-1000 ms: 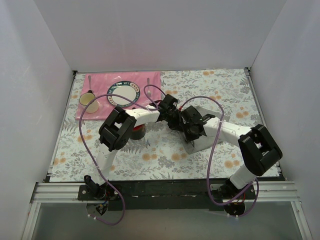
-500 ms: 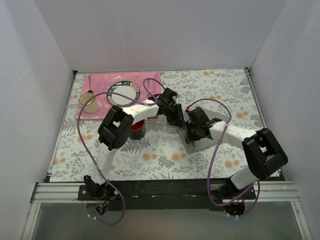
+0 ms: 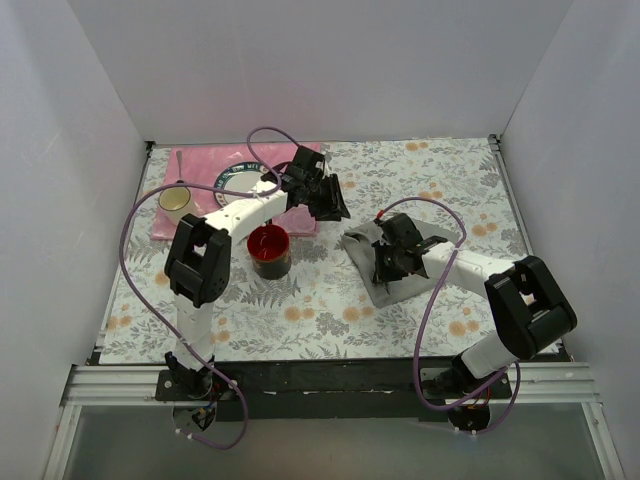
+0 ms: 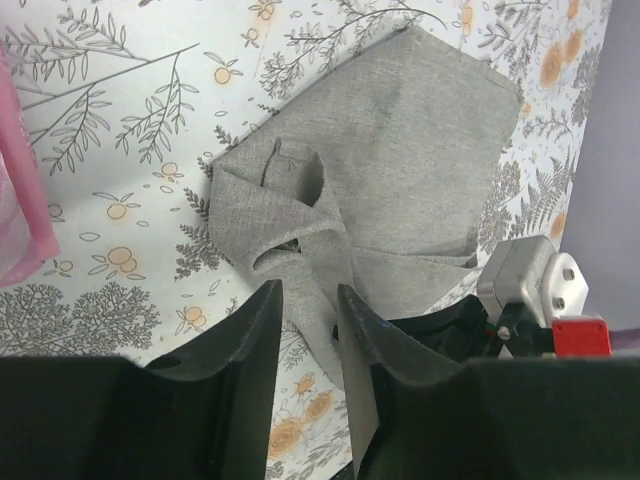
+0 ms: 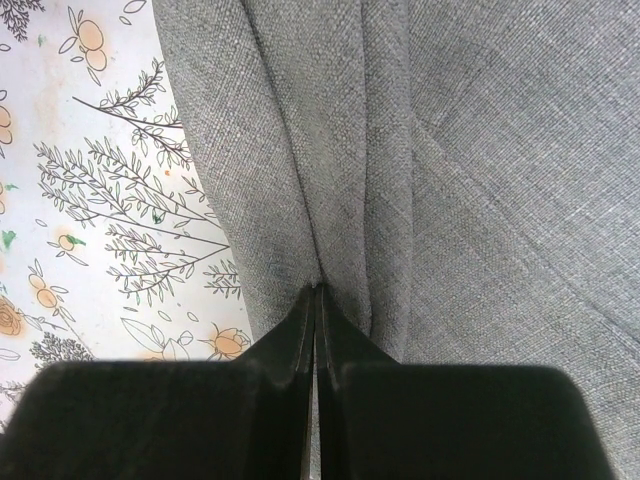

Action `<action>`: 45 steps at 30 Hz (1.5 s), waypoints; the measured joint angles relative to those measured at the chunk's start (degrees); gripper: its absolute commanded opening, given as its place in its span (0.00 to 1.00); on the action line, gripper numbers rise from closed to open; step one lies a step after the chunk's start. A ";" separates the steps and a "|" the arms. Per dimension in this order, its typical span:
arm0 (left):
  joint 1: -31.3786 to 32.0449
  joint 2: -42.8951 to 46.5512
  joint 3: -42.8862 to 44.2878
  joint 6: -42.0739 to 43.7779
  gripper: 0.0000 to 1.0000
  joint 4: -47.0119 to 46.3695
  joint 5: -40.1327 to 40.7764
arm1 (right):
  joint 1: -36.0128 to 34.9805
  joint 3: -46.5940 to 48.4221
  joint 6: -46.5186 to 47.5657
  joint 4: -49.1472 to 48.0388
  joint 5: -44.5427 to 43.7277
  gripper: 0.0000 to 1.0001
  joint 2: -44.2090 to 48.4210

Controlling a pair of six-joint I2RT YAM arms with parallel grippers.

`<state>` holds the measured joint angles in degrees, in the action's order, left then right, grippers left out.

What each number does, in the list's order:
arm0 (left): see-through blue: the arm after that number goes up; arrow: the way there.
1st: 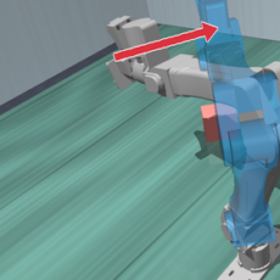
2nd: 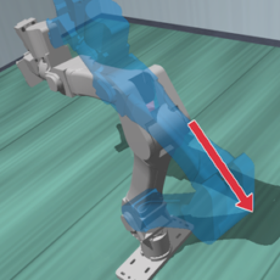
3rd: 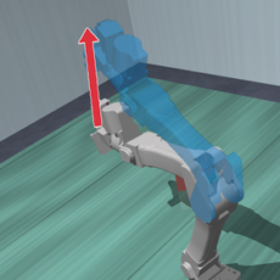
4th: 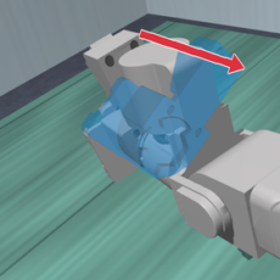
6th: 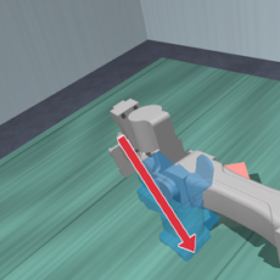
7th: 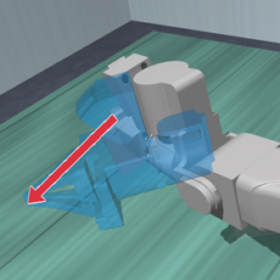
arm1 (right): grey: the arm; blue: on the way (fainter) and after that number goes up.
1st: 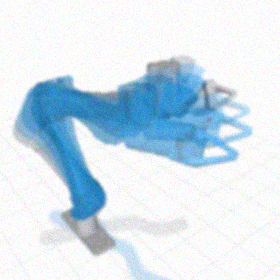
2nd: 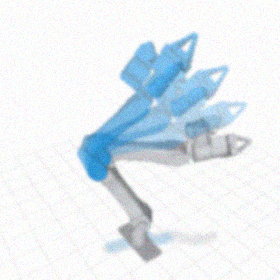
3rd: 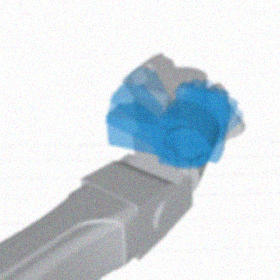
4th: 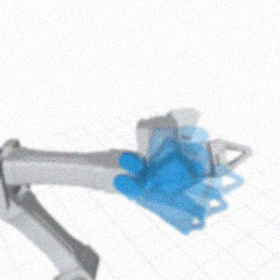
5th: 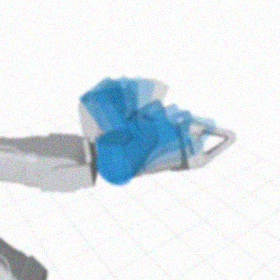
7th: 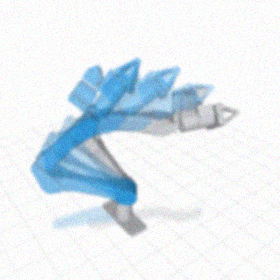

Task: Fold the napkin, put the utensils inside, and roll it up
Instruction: Roll the napkin with the utensil

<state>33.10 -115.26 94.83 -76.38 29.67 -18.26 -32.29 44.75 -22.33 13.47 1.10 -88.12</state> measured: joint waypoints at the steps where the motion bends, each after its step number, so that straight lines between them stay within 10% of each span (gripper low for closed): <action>1: -0.07 -0.09 0.00 0.22 0.25 -0.07 0.33 | 0.04 0.00 0.00 0.00 0.20 0.01 -0.02; 45: 3.74 -14.95 3.15 -11.41 0.26 -11.04 -1.57 | 0.35 0.92 0.94 -0.07 1.38 0.01 -1.25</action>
<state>36.84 -130.21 97.97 -87.79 18.63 -19.84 -31.94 45.67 -21.39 13.41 2.48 -89.36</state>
